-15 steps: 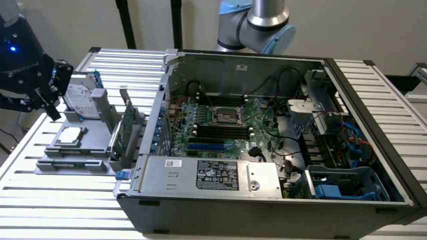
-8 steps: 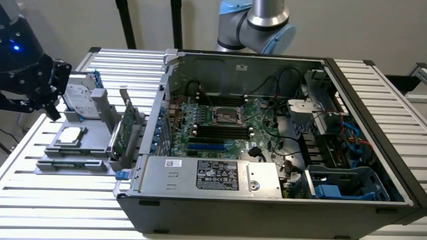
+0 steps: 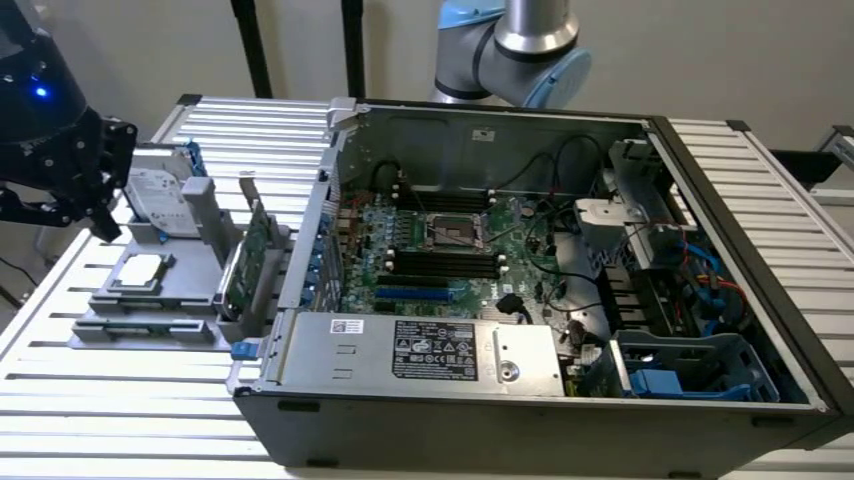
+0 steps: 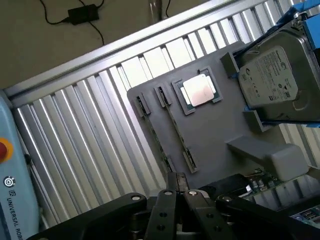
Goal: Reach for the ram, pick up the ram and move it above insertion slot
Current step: 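Pick up the ram and move it above insertion slot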
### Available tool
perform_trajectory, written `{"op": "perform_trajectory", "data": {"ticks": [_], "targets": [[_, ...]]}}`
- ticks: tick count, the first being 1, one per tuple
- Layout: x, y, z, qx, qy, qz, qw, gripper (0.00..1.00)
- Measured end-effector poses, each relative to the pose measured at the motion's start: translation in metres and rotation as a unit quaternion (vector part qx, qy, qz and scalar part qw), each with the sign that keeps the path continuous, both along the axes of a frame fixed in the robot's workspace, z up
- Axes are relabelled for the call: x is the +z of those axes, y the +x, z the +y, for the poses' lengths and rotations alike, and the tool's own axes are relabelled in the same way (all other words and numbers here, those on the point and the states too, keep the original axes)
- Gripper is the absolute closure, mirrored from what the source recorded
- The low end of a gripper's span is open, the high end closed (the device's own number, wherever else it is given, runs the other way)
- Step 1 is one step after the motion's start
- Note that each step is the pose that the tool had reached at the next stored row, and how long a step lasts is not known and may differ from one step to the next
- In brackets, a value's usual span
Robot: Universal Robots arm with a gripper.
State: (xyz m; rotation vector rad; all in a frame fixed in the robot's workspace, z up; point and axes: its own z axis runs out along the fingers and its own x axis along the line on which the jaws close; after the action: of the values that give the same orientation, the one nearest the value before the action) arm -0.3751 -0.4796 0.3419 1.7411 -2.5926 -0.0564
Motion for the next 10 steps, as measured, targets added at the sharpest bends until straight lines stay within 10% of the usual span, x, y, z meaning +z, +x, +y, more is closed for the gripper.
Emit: {"op": "perform_trajectory", "data": {"ticks": [10], "targets": [[0.0000,0.0000,0.0000,0.091,0.0000,0.0000,0.9959,0.89]]}}
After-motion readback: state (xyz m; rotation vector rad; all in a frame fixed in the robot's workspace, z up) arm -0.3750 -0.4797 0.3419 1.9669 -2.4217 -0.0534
